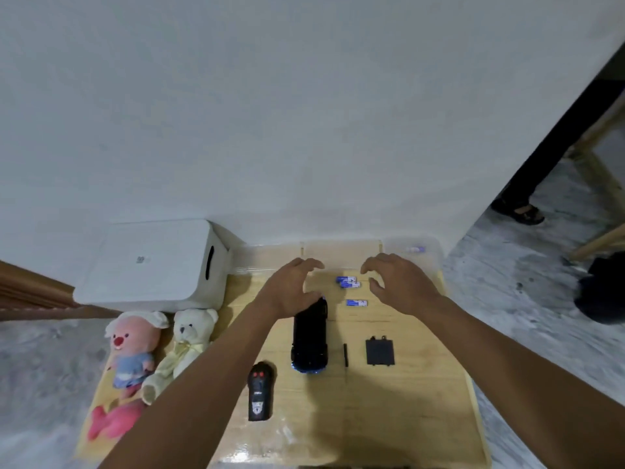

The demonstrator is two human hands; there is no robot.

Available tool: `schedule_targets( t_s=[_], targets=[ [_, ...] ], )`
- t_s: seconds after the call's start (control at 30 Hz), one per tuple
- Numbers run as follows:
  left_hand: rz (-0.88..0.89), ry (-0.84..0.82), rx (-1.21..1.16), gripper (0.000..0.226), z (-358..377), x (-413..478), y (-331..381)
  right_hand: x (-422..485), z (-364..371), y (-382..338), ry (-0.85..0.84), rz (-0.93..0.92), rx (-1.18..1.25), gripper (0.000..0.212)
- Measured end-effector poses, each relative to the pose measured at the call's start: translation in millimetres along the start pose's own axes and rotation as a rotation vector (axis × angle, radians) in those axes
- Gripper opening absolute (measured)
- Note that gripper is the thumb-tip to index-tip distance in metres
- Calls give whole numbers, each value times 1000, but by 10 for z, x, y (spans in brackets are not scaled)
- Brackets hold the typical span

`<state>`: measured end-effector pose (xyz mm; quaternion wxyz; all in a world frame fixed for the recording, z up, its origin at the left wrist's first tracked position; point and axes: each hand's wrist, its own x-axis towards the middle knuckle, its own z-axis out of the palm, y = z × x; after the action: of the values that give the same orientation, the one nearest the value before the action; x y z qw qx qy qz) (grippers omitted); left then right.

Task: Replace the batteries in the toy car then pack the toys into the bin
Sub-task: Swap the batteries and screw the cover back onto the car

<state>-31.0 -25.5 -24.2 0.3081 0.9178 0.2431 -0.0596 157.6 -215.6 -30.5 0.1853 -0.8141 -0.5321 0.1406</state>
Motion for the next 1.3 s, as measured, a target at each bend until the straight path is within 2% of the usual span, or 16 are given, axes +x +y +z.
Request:
schedule_targets(
  t_s=[0.1,0.27,0.37,0.57,0.73,0.87,1.03,1.17,1.3],
  targets=[
    [-46,-55,-89,75,75,-236,-225,-8,237,-144,-97,31,-4,23],
    [-178,-267,-303,115,368,-538,-445,21,633,-245,-278,98,-84,32],
    [-177,-284,-366,128,555,-598,-511,30,824,-261,-304,151,-137,32],
    [-149,-274,-467,124,699,-554,-571,-12,1016,-241,-183,226,-151,35],
    [-143,-285,-511,126,657,-517,-574,9,948,-305,-56,385,50,36],
    [-122,-296,-510,128,651,-479,-592,72,793,-302,-100,425,-107,29],
    [-118,-289,-513,128,622,-445,-603,137,816,-256,-187,313,-360,41],
    [-116,-288,-506,129,625,-442,-612,135,896,-246,-144,314,-419,34],
    [-120,-280,-499,129,632,-449,-610,111,907,-278,-131,227,-406,22]
  ],
)
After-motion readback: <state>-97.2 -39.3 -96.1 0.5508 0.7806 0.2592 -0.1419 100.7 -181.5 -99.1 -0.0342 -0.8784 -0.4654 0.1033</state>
